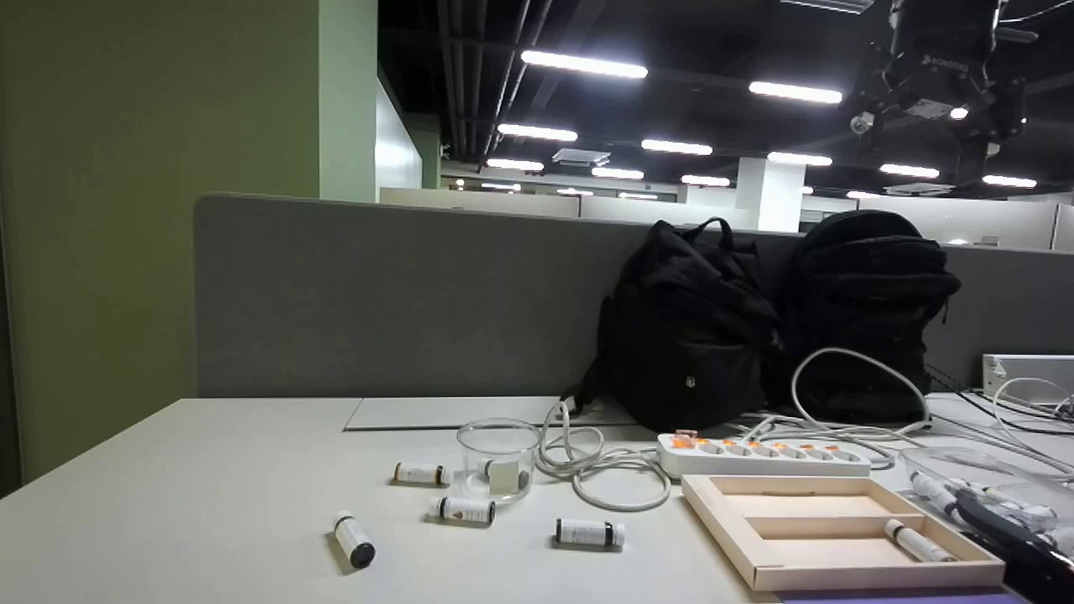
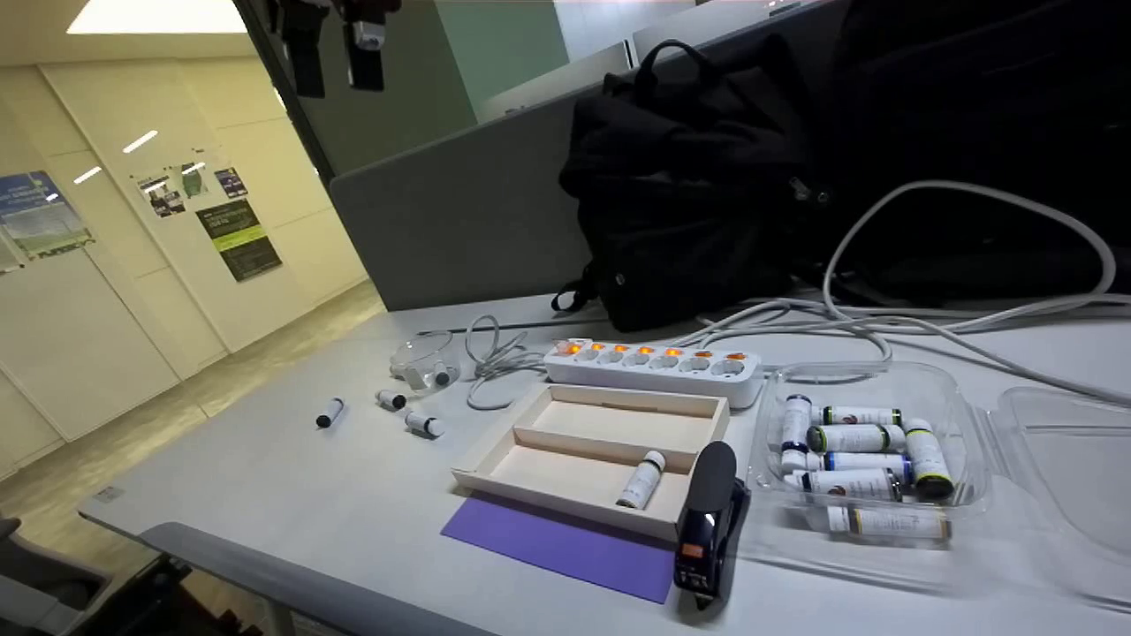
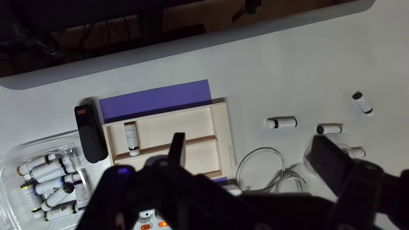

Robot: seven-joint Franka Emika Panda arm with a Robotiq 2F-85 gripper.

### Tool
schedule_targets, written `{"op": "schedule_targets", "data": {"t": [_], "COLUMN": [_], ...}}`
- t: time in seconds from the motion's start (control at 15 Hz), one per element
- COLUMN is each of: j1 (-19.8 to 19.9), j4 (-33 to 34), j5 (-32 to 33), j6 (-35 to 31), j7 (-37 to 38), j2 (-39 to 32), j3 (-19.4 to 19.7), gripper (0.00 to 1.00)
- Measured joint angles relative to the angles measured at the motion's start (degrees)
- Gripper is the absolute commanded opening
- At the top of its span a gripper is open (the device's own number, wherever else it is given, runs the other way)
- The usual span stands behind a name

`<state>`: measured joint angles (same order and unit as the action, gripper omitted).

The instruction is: Turn on the second switch from the right

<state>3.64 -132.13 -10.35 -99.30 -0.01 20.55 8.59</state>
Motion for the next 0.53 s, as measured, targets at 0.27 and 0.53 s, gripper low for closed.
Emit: {"op": "schedule_targets", "data": {"t": [0.27, 0.53], "j1": [-0.09, -1.28], "j4": [0.07, 2.97], "j5": [-0.01, -2.24], "j6": [-6.29, -18.12], "j7": [-5.03, -14.33], "j2": [-0.94, -7.71], "j3": [-0.26, -0.4], "gripper": [1.0, 1.0]}}
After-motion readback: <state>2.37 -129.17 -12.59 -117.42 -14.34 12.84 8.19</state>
